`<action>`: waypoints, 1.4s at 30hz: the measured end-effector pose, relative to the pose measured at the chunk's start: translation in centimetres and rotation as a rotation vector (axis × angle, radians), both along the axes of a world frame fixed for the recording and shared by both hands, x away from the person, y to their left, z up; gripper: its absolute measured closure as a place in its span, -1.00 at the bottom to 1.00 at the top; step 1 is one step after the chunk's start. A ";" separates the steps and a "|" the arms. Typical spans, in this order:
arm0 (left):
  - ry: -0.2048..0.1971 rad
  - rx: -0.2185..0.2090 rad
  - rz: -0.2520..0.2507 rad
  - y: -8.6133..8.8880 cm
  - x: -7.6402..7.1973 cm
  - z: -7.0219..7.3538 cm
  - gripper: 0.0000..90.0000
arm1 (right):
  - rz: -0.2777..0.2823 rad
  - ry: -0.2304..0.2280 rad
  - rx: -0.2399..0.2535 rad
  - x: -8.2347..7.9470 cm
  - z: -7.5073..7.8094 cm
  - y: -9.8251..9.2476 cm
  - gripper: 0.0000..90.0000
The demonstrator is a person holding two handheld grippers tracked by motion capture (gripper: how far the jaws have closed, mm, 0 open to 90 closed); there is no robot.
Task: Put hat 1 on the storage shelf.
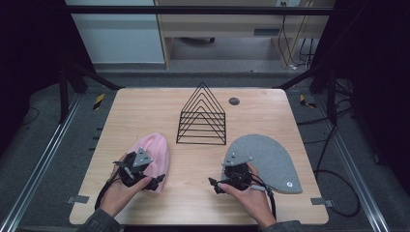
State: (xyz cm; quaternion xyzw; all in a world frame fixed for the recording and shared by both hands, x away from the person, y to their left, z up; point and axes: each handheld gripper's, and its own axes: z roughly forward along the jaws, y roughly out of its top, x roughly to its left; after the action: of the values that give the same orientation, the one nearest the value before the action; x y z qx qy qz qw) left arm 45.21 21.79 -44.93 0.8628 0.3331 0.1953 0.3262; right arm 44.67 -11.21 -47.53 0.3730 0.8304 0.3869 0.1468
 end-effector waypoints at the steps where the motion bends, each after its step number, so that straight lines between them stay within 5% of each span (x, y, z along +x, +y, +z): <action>1: -0.001 -0.004 -0.001 -0.1 0.0 0.0 -0.86 | 0.010 0.000 -0.007 0.0 -0.1 0.3 -0.76; 12: -0.046 0.052 0.040 0.3 0.9 1.7 -0.77 | 0.029 0.024 -0.058 -0.5 -0.9 0.5 -0.65; 20: -0.056 0.094 0.081 1.2 4.0 3.3 -0.70 | 0.058 0.022 -0.084 -0.9 -1.1 1.2 -0.58; 24: -0.048 0.122 0.123 3.0 8.1 4.1 -0.62 | 0.070 0.017 -0.085 -1.0 -1.1 1.3 -0.50; 30: -0.012 0.078 0.183 5.0 11.8 3.9 -0.43 | 0.090 0.016 -0.095 -1.1 -1.2 1.5 -0.34; 42: 0.067 0.059 0.149 5.0 13.6 2.3 -0.19 | 0.109 0.032 -0.103 -1.0 -1.4 1.5 -0.24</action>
State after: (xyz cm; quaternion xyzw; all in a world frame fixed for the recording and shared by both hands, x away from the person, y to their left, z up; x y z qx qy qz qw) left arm 58.84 26.84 -42.66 0.8510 0.4013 0.1996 0.2739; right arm 43.64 -9.70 -48.97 0.3253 0.8705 0.3451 0.1313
